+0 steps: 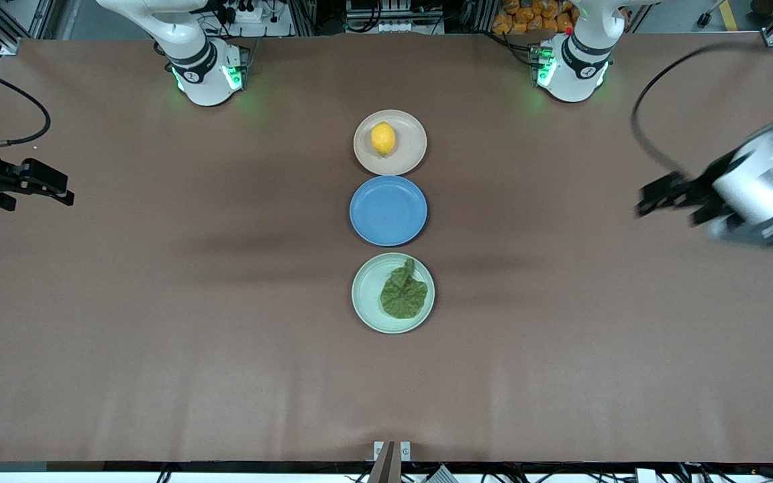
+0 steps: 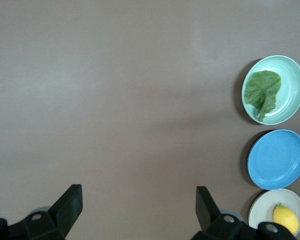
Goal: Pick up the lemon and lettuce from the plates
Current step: 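Move the left gripper toward the lettuce plate while the right gripper rises, then lower the left gripper onto the green lettuce leaf and close it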
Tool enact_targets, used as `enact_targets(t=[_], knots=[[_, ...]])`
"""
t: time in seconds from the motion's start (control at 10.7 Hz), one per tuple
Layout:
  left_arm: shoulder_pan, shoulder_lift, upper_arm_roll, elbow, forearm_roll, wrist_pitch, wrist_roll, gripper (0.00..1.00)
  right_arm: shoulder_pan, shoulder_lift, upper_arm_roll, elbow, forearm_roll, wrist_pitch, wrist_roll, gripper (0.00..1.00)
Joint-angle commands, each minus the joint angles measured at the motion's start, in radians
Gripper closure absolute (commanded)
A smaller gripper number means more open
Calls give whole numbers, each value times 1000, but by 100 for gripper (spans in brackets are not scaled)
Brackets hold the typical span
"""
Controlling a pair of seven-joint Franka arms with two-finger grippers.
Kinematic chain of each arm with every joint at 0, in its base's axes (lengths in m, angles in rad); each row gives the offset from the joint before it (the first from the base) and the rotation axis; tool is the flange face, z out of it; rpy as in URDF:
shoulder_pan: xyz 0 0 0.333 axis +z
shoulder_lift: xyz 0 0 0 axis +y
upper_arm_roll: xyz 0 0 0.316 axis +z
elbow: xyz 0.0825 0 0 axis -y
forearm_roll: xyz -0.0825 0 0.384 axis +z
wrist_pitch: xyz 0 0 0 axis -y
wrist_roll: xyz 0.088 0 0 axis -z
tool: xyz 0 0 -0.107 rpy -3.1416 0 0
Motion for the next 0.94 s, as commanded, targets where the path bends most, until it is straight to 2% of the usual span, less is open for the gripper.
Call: enact_targets(t=[0.0,0.28,0.47,0.75,0.84], knots=[[-117,100,2,25,-18,96,-13,0,10,-14,4,-53,16,5,1,0],[-288,190,7,25,26,189,-86,0,79,-14,3,-150,71,13,5,0],[-397,265,10,25,95,261,-122,0,111,-22,3,-237,81,95,28,0],[-459,366,13,26,109,413,-182,0,168,-20,3,-316,82,149,46,0],[-464,409,11,26,109,479,-163,0,179,-29,3,-369,82,205,47,0]])
